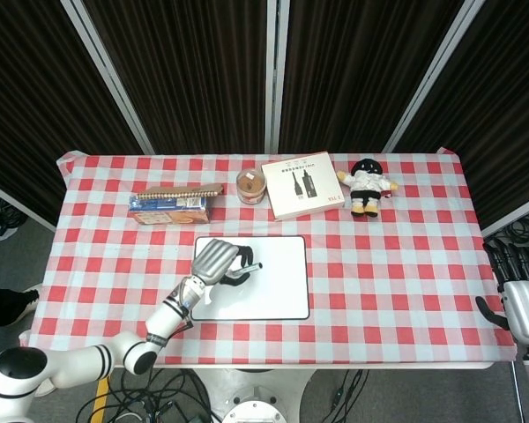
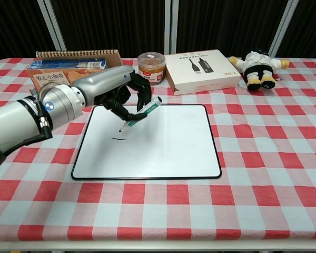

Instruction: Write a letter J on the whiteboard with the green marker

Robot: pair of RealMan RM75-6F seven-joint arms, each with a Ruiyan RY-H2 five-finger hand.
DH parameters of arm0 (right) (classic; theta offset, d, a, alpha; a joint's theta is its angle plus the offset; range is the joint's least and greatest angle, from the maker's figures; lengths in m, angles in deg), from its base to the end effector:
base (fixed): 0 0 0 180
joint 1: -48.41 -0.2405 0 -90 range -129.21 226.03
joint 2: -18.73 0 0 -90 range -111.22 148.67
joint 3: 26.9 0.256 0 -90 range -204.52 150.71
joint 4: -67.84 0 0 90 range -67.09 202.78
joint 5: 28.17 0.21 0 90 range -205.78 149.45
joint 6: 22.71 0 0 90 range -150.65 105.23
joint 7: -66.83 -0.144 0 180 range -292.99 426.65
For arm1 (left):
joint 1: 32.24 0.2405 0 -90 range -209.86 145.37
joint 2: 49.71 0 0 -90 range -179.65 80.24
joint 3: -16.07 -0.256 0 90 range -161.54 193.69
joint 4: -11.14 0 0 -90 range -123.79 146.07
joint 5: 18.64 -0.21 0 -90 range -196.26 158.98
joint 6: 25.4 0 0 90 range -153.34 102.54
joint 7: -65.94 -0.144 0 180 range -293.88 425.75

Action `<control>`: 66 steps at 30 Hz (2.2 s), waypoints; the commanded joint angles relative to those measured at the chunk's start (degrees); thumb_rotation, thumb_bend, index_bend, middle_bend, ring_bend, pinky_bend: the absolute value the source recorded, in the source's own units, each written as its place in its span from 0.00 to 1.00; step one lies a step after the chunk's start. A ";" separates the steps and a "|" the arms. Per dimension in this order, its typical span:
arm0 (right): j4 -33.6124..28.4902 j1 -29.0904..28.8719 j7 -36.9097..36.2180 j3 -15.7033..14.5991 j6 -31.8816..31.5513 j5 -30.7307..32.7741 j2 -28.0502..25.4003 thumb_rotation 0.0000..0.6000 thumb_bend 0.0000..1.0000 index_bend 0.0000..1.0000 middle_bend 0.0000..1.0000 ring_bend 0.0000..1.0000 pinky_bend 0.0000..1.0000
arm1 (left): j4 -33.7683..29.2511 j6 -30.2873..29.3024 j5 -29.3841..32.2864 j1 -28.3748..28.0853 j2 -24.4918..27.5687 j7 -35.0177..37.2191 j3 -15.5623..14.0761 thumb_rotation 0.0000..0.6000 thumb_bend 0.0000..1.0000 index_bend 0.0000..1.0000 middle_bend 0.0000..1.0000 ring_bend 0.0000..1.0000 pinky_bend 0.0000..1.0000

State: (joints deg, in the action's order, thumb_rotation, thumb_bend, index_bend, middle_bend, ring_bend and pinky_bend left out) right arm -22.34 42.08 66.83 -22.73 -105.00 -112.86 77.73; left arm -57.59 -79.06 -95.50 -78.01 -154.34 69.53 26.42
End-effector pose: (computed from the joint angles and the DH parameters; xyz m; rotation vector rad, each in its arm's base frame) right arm -0.3231 -0.1952 0.1916 1.4196 -0.8149 0.8096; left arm -0.1054 0.3360 -0.0906 -1.9358 -1.1650 -1.2231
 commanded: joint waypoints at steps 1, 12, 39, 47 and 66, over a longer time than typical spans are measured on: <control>-0.16 0.01 0.21 0.02 0.00 0.06 -0.05 1.00 0.19 0.00 0.02 0.00 0.00 | 1.08 0.19 0.09 -0.09 -0.91 0.32 -0.16 1.00 0.42 0.54 0.57 0.82 0.90; -0.19 -0.17 0.36 0.12 0.59 0.50 -0.04 1.00 0.19 0.00 0.02 0.00 0.00 | 2.94 0.95 0.22 -0.51 -2.14 0.42 -0.35 1.00 0.42 0.54 0.57 0.82 0.90; 1.47 -0.92 -1.48 -0.20 1.43 -0.59 0.72 1.00 0.19 0.00 0.02 0.00 0.00 | -4.70 1.93 4.47 2.79 1.55 -5.14 -2.22 1.00 0.42 0.54 0.57 0.82 0.90; 0.76 -0.02 -0.84 -0.20 -0.02 -0.40 0.36 1.00 0.19 0.00 0.02 0.00 0.00 | -3.08 1.64 4.47 1.87 1.00 -4.31 -0.17 1.00 0.42 0.54 0.57 0.82 0.90; 0.62 0.21 -1.17 -0.42 -0.83 -1.51 0.56 1.00 0.19 0.00 0.02 0.00 0.00 | -5.36 -0.67 10.80 3.79 12.59 -29.97 -2.51 1.00 0.42 0.52 0.55 0.82 0.88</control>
State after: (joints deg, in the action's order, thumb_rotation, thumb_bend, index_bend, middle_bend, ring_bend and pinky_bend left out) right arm -21.72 42.29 65.65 -23.14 -105.82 -114.36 78.28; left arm -62.96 -80.06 -87.96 -74.36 -143.75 46.33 25.02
